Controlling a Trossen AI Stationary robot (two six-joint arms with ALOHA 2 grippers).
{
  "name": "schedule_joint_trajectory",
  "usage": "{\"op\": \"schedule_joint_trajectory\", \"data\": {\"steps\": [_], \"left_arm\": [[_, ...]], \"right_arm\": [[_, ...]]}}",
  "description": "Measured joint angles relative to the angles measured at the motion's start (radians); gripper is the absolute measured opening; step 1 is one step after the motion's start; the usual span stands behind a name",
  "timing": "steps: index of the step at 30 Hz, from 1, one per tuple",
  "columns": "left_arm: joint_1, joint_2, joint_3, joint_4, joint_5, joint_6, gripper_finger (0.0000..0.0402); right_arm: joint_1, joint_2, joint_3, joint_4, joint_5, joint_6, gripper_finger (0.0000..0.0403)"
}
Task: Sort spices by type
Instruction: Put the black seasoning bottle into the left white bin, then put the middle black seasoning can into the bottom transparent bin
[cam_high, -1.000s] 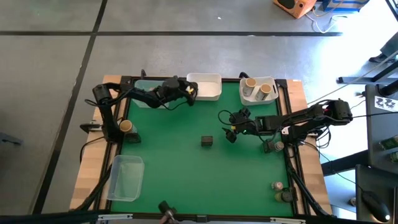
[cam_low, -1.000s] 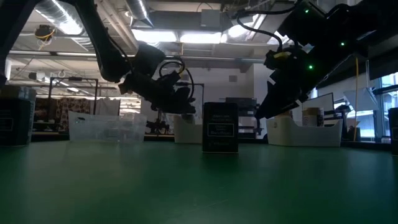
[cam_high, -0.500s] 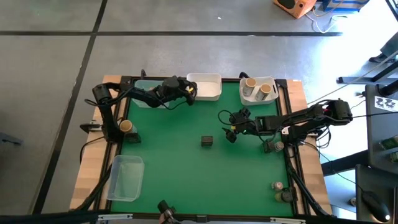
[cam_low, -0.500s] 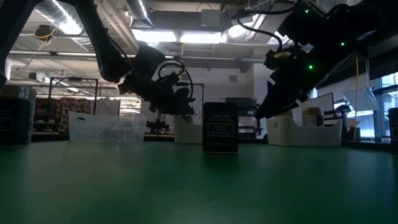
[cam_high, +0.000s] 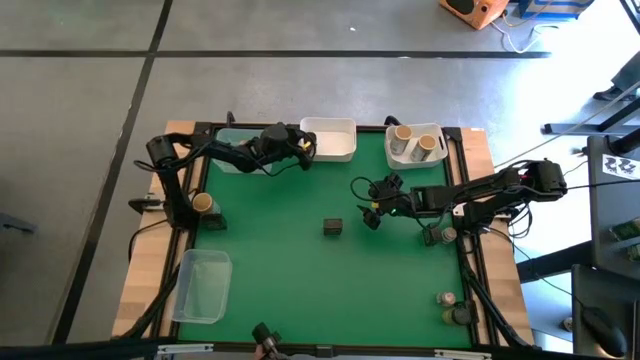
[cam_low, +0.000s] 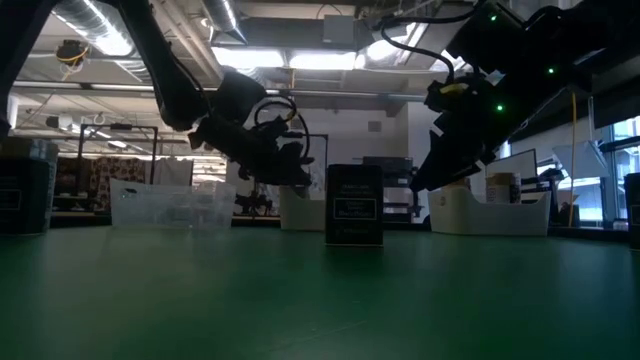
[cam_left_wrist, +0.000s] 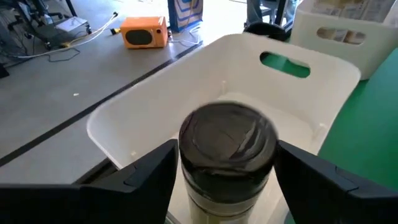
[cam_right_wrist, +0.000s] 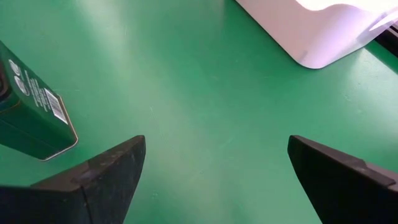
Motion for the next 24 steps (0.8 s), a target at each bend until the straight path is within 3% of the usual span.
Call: {"op": "schedule_joint_trajectory", "data": {"steps": [11, 24], "left_arm": [[-0.048, -0.193, 0.000, -0.117, 0.000, 0.038, 0.0248], [-0.272, -0.261, 0.001, -0.165, 0.147, 0.037, 0.0241]], "right_arm": [[0.000, 0.000, 0.000, 0.000, 0.000, 0.000, 0.0390], [0.000, 0.000, 0.000, 0.000, -0.001, 0.000, 0.0390]]}}
